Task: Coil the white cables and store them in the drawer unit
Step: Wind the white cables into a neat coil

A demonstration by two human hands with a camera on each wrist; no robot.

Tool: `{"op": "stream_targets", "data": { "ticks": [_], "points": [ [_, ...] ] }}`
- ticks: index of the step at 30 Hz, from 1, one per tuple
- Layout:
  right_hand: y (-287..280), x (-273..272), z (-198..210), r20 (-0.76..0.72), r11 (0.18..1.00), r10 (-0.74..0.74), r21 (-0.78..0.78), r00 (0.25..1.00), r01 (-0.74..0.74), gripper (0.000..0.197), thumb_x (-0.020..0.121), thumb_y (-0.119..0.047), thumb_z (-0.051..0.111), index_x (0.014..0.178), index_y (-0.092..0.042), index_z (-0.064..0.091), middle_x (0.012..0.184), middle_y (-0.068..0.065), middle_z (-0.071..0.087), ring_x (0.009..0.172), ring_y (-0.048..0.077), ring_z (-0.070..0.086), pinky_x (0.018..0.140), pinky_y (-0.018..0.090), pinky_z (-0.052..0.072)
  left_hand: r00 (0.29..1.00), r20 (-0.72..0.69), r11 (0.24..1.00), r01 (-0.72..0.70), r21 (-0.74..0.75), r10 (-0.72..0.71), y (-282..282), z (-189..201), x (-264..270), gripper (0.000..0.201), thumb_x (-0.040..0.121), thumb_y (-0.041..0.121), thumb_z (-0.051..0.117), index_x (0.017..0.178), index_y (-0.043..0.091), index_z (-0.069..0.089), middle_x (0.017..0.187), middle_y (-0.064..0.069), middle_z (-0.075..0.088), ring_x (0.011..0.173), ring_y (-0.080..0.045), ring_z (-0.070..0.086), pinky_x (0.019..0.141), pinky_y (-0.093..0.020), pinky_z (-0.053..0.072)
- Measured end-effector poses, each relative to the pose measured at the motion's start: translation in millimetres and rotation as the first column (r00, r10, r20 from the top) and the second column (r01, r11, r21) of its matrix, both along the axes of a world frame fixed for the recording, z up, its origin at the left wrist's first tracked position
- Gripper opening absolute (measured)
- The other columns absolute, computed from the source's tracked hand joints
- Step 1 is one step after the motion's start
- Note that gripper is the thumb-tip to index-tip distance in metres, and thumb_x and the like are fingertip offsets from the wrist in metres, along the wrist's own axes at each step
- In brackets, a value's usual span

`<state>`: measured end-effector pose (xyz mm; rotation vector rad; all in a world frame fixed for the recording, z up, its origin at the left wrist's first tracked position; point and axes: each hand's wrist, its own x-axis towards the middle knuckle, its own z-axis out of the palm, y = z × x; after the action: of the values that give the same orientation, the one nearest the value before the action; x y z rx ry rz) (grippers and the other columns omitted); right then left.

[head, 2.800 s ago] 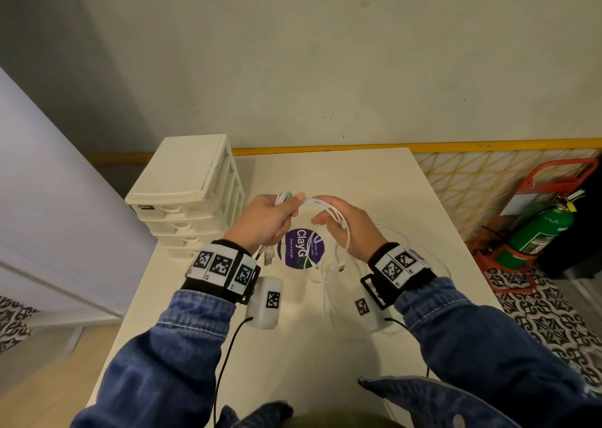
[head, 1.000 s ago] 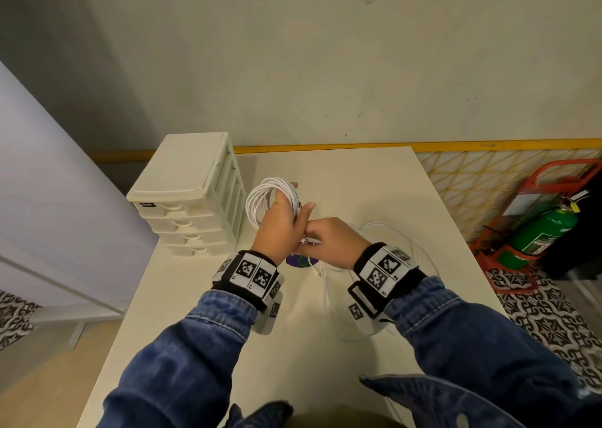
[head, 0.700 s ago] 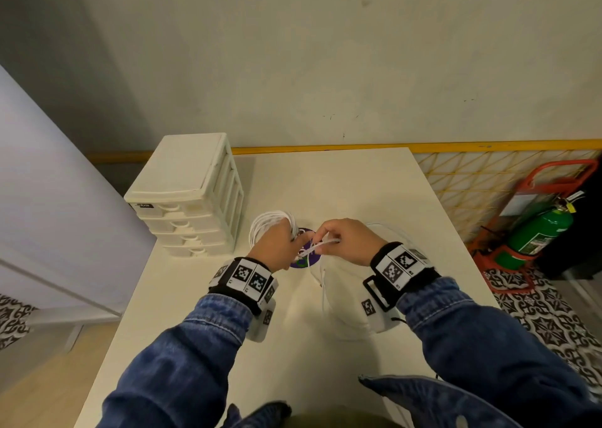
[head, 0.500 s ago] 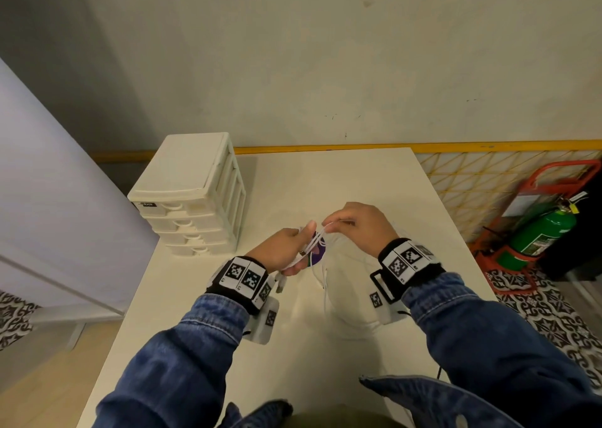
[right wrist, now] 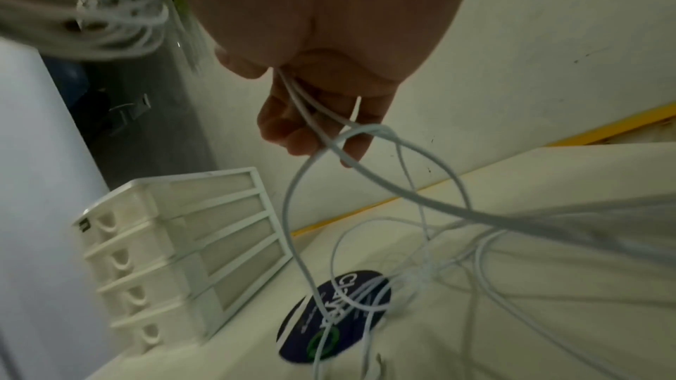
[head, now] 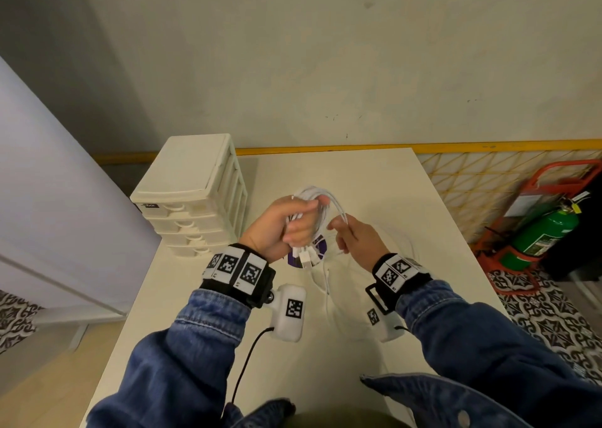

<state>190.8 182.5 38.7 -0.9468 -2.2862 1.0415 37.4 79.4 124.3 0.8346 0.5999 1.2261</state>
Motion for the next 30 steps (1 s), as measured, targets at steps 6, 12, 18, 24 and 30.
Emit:
{"op": "stream_targets", "data": {
  "ticks": [6,12,18,24,30],
  "points": [
    [-14,-3,-22,0.156,0.994,0.059,-0.101,0.986,-0.044,0.023,0.098,-0.032,0.032,0.097,-0.011,0.042,0.065,-0.008,0.047,0.054,0.011,0.044,0.066,0.040,0.045,0.911,0.388,0.967,-0.209,0.142,0.140,1,30,-10,0.020,0.083,0.018,0.060,0.093,0.003,0.054,0.041,0.005,0.048,0.029,-0.006,0.036,0.033,-0.019,0.026],
    [-32,0,-21,0.080,0.995,0.052,-0.088,0.995,-0.045,0.023,0.097,-0.030,0.037,0.108,-0.012,0.044,0.078,-0.002,0.055,0.068,0.017,0.052,0.068,0.029,0.037,0.746,0.417,0.807,-0.589,0.049,0.519,4,45,-23,0.034,0.089,0.048,0.047,0.083,0.015,0.055,0.038,0.006,0.038,0.032,-0.005,0.035,0.037,-0.018,0.031],
    [-41,-4,-10,-0.032,0.989,0.140,0.042,0.990,-0.139,0.037,0.094,-0.047,0.036,0.103,-0.022,0.061,0.070,-0.008,0.061,0.061,0.005,0.054,0.062,0.026,0.043,0.399,0.255,0.441,-0.887,-0.135,0.881,1,43,-37,0.039,0.090,0.054,0.046,0.086,0.017,0.052,0.049,0.007,0.026,0.043,-0.008,0.027,0.045,-0.019,0.028],
    [-59,-15,10,-0.019,0.959,0.254,0.138,0.967,-0.249,0.022,0.086,-0.036,0.058,0.100,-0.026,0.071,0.098,-0.005,0.075,0.090,0.008,0.068,0.082,0.026,0.053,0.219,-0.202,0.256,-0.949,0.181,0.955,1,23,-37,0.037,0.092,0.034,0.056,0.107,0.001,0.048,0.063,0.002,0.046,0.050,-0.006,0.047,0.051,-0.018,0.043],
    [-45,-12,51,-0.186,0.948,0.263,0.232,0.947,-0.218,0.021,0.088,-0.030,0.058,0.094,-0.018,0.073,0.070,-0.019,0.068,0.063,-0.005,0.060,0.060,0.009,0.042,0.102,-0.719,0.560,-0.705,0.436,0.688,1,-19,-46,0.061,0.081,0.053,0.061,0.124,0.014,0.042,0.106,-0.021,0.060,0.096,-0.035,0.062,0.086,-0.052,0.051]
  ]
}}
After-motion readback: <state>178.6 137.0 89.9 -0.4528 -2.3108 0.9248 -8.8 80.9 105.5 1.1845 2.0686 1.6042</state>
